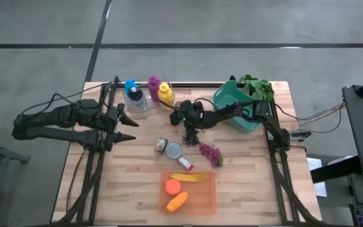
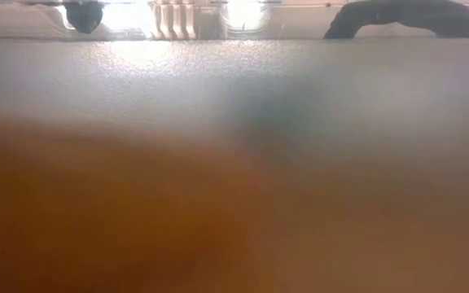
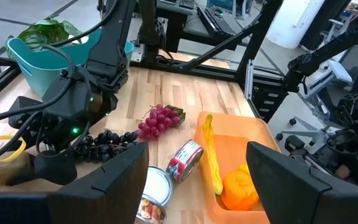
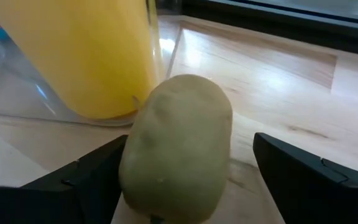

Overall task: Pick & Place Food Item
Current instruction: Put the brown kiwi into the orange bin

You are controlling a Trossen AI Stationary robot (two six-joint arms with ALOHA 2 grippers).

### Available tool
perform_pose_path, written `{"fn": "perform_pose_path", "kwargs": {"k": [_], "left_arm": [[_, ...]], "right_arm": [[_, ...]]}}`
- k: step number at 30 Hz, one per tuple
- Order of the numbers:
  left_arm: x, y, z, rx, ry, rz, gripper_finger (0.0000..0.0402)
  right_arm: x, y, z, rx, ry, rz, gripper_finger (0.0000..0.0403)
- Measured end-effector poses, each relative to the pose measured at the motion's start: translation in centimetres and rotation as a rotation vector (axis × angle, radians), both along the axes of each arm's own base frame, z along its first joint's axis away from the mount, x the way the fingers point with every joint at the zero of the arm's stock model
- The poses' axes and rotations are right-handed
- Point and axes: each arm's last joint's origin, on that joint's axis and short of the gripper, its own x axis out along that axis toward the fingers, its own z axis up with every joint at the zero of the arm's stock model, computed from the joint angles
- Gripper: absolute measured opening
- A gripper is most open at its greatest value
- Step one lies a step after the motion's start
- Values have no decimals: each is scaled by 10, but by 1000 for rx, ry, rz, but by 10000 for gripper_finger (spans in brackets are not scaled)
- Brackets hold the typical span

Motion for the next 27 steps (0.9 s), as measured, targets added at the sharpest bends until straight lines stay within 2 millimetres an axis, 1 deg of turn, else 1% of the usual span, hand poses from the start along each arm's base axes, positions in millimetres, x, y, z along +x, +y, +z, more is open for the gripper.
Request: {"fn": "perform_pose_path", "kwargs": {"k": [2,9,13,17,27], "left_arm": [[0,0,0,0,0,0,275],[0,0,0,0,0,0,275],[0,0,0,0,0,0,275],[0,0,0,0,0,0,275],[0,0,0,0,0,0,275]], "right_arm": [[0,0,0,0,0,0,316],[0,0,0,1,-5,0,238],[0,0,1,1,-8,1,212],[0,0,1,1,-8,1,203],[0,0,1,-4,-1,12,202]]}}
